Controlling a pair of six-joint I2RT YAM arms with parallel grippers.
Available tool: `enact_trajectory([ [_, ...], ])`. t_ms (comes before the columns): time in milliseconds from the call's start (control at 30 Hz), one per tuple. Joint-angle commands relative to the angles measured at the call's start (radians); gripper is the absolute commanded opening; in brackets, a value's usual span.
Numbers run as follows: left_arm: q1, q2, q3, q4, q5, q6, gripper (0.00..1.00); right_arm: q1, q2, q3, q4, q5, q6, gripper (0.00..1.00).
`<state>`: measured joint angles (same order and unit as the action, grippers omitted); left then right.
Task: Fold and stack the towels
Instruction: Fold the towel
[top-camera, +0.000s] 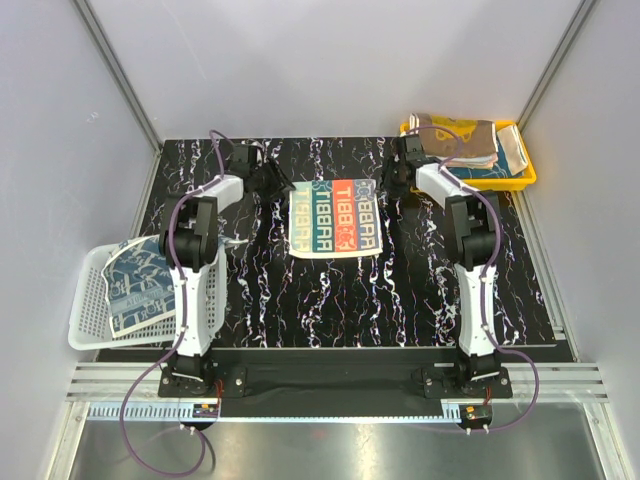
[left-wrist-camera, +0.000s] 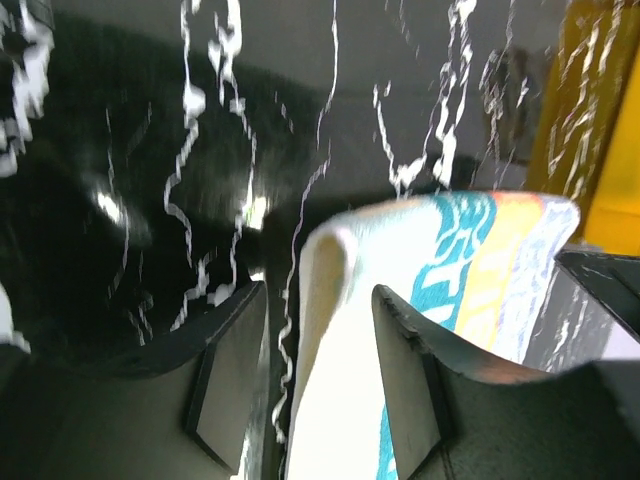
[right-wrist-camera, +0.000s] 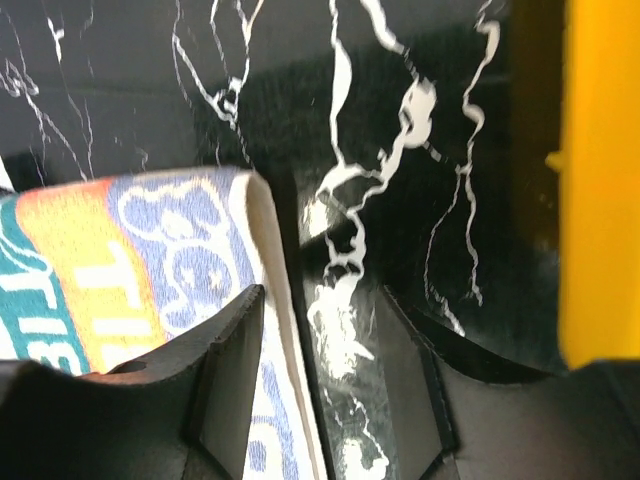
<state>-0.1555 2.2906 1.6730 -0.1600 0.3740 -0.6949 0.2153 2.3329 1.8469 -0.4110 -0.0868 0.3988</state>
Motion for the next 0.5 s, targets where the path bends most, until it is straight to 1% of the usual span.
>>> enact_trajectory([
  [0,-0.03,-0.052,-0.039,-0.045,-0.079,0.034,0.53,0.032,-0.066,-0.046,0.005,0.036,-0.025,0.54],
  [67,-0.047,-0.069,-0.083,-0.078,-0.134,0.018,0.53,0.051,-0.082,-0.076,0.0,0.047,-0.023,0.54],
  [133,-0.068,-0.109,-0.123,-0.105,-0.185,0.008,0.53,0.096,-0.136,-0.165,0.017,0.079,-0.02,0.54],
  [167,-0.079,-0.123,-0.159,-0.142,-0.245,0.006,0.53,0.105,-0.151,-0.226,0.029,0.102,-0.011,0.55],
  [233,-0.108,-0.164,-0.196,-0.162,-0.286,0.008,0.52,0.127,-0.187,-0.276,0.031,0.122,0.012,0.54],
  [267,-0.121,-0.178,-0.215,-0.191,-0.331,0.005,0.52,0.131,-0.196,-0.3,0.025,0.133,0.02,0.54],
  [300,-0.131,-0.19,-0.251,-0.202,-0.351,-0.002,0.52,0.137,-0.217,-0.343,0.021,0.153,0.034,0.52],
  [333,-0.154,-0.21,-0.272,-0.208,-0.366,-0.008,0.5,0.142,-0.228,-0.365,0.018,0.163,0.038,0.52],
  [467,-0.216,-0.247,-0.367,-0.236,-0.447,-0.032,0.49,0.188,-0.315,-0.489,0.011,0.203,0.044,0.5],
])
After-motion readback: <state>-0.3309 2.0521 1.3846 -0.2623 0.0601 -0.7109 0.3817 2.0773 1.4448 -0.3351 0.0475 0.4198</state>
